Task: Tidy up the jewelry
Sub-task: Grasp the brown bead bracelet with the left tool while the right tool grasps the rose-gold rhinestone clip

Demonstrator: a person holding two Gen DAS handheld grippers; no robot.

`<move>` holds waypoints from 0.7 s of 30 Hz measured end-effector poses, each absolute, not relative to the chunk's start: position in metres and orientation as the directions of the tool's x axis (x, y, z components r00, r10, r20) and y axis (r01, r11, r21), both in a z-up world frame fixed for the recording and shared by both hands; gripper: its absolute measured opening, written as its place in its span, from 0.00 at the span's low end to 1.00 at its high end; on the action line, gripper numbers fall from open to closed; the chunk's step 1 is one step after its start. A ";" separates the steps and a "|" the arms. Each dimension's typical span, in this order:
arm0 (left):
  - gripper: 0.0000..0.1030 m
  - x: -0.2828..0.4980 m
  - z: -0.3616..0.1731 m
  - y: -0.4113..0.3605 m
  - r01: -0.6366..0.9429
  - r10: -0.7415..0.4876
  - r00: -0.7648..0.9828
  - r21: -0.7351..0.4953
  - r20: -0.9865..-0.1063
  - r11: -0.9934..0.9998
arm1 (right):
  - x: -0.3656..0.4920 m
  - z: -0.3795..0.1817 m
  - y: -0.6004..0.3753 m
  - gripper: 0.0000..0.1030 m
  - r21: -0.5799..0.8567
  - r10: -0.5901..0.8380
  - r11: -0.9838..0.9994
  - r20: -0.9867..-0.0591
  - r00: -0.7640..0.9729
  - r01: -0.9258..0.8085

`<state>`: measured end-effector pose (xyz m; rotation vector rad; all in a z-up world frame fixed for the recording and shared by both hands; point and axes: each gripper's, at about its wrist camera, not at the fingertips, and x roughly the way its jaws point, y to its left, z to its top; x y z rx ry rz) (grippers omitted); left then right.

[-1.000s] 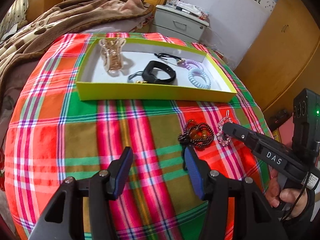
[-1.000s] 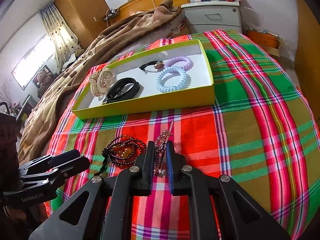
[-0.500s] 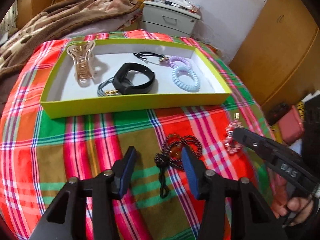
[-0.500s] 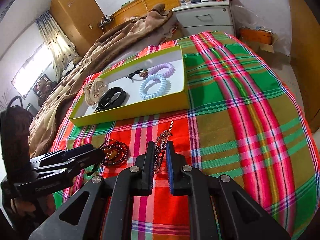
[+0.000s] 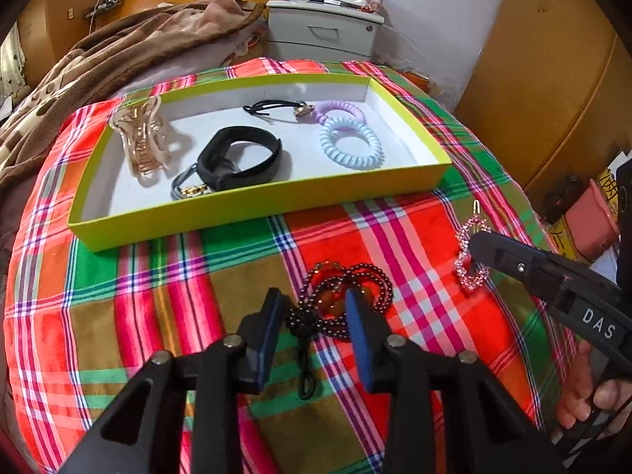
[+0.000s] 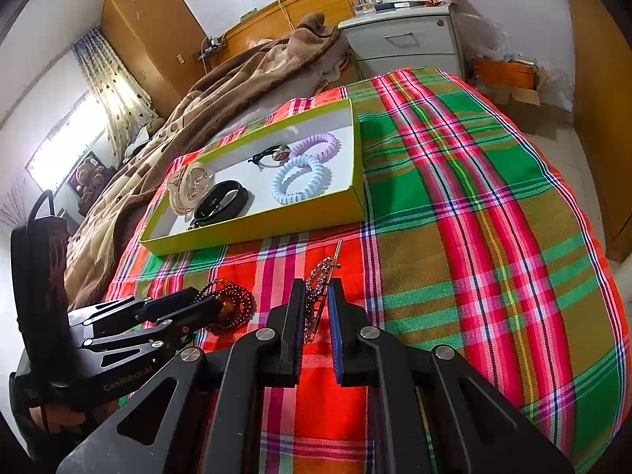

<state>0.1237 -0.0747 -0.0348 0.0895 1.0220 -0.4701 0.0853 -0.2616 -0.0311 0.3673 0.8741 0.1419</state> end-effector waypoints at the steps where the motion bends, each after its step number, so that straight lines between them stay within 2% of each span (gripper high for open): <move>1: 0.31 0.123 -0.035 -0.075 0.417 -0.335 0.433 -0.143 -0.837 0.898 | 0.085 -0.031 -0.262 0.11 0.372 0.270 0.928 -0.721 0.638 0.027; 6: 0.21 0.117 -0.033 -0.076 0.425 -0.354 0.433 -0.158 -0.829 0.891 | 0.083 -0.030 -0.264 0.11 0.373 0.270 0.927 -0.718 0.641 0.028; 9: 0.20 0.117 -0.033 -0.075 0.424 -0.361 0.431 -0.167 -0.827 0.890 | 0.083 -0.030 -0.264 0.11 0.376 0.272 0.926 -0.718 0.641 0.028; 12: 0.14 0.117 -0.031 -0.073 0.422 -0.377 0.432 -0.186 -0.819 0.887 | 0.083 -0.030 -0.264 0.11 0.377 0.273 0.926 -0.718 0.641 0.028; 21: 0.14 0.119 -0.024 -0.070 0.416 -0.388 0.457 -0.194 -0.800 0.889 | 0.083 -0.030 -0.265 0.11 0.377 0.272 0.926 -0.717 0.642 0.028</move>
